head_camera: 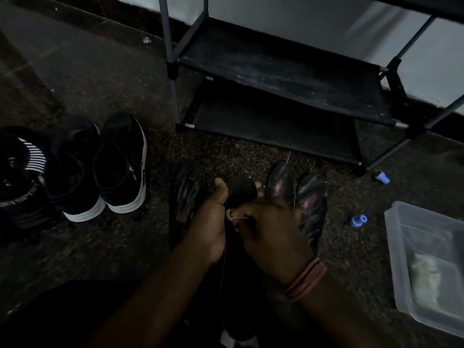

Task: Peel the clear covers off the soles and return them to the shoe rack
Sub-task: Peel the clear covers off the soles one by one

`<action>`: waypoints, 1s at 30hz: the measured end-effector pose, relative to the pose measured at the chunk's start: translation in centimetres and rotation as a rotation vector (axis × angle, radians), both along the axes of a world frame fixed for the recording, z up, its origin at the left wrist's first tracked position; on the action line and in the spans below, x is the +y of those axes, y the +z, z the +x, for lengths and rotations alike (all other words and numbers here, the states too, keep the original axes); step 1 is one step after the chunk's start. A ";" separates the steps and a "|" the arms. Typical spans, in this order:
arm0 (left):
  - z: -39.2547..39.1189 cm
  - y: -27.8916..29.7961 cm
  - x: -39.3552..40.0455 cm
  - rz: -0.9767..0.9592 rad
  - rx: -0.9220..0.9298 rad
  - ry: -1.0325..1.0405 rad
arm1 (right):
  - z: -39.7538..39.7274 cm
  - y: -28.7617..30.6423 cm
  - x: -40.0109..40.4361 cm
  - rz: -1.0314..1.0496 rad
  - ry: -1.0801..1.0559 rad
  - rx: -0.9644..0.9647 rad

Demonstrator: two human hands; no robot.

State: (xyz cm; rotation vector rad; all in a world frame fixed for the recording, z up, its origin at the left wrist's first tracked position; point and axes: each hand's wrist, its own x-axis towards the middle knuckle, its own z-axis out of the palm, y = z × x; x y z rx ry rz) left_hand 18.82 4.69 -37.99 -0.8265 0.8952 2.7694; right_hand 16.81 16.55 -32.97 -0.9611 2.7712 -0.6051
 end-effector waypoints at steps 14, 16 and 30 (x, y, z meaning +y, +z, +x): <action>0.5 1.1 -0.1 0.115 0.039 -0.021 | -2.3 -1.5 0.4 -0.737 -0.586 -0.659; 0.7 1.2 0.3 0.134 0.053 -0.041 | -2.2 -1.6 0.3 -0.749 -0.627 -0.657; -0.3 1.0 -1.5 0.319 -0.129 0.101 | -1.8 -1.2 0.7 -0.619 -0.322 -0.222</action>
